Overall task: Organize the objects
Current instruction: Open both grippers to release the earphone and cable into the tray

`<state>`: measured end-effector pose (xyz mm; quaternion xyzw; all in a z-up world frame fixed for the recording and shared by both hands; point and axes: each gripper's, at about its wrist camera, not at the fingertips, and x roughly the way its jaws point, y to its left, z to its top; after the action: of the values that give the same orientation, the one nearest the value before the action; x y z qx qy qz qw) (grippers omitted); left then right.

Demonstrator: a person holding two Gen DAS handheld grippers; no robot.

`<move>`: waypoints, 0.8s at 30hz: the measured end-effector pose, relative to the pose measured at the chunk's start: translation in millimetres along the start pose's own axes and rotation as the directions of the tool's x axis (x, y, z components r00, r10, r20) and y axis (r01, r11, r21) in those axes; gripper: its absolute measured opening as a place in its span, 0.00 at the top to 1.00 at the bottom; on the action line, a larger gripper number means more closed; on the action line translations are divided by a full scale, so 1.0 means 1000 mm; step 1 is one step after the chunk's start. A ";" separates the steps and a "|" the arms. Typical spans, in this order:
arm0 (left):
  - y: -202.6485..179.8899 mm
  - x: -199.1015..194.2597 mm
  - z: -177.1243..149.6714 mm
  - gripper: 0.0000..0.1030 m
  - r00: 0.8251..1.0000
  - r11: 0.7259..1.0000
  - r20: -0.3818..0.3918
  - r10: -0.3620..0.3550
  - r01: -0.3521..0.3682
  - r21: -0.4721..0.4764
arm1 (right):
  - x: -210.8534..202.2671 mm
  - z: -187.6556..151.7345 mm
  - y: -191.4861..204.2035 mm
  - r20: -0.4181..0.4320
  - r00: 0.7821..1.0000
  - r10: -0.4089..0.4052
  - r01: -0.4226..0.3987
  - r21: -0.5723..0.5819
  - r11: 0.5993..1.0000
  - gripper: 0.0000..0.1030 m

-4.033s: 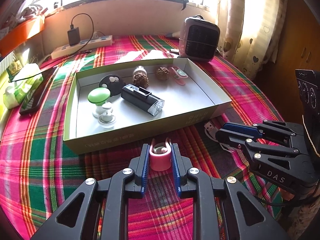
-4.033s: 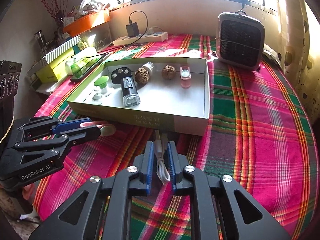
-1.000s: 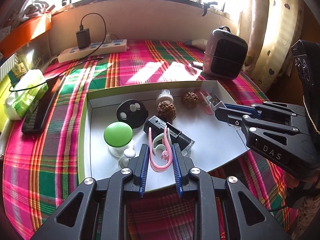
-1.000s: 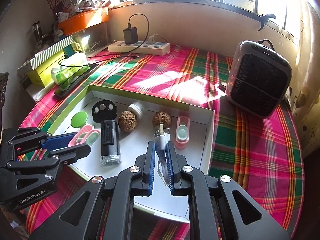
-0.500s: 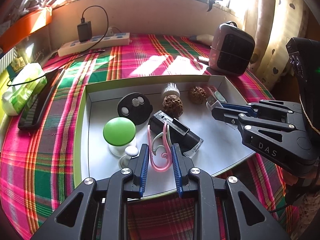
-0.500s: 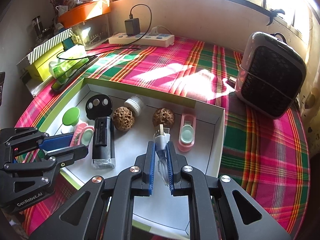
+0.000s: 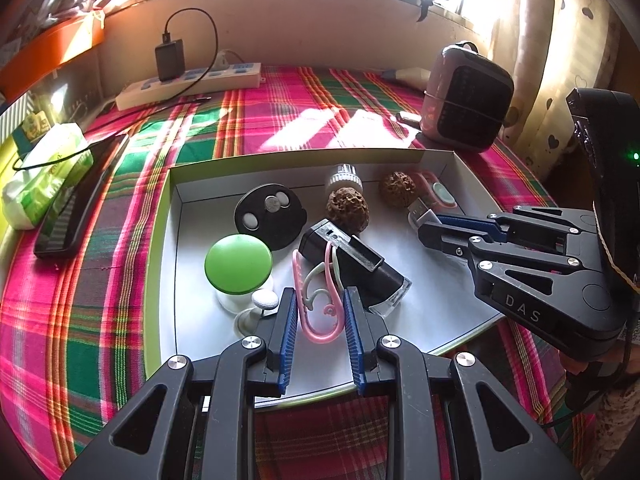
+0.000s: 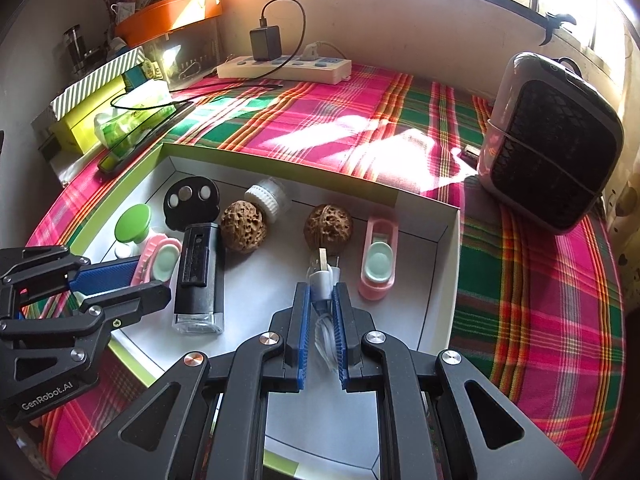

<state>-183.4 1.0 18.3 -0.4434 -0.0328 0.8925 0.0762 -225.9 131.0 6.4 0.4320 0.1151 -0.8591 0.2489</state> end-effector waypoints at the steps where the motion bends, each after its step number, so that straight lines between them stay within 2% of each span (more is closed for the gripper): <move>1: 0.000 0.000 0.000 0.80 1.000 1.000 0.000 -0.001 0.001 0.000 | 0.000 0.000 0.000 0.000 1.000 0.002 -0.002 0.000 1.000 0.88; 17: 0.000 0.001 0.001 0.79 1.000 1.000 -0.006 0.002 -0.002 -0.004 | 0.001 -0.001 0.003 -0.008 1.000 0.001 -0.001 -0.009 1.000 0.88; 24: 0.001 0.002 0.000 0.71 1.000 1.000 -0.009 0.010 -0.010 -0.016 | 0.000 -0.002 0.005 -0.008 1.000 -0.005 0.005 -0.013 1.000 0.86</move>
<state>-184.7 0.6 16.9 -0.4480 -0.0373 0.8906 0.0681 -222.0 127.9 5.2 0.4335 0.1227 -0.8573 0.2491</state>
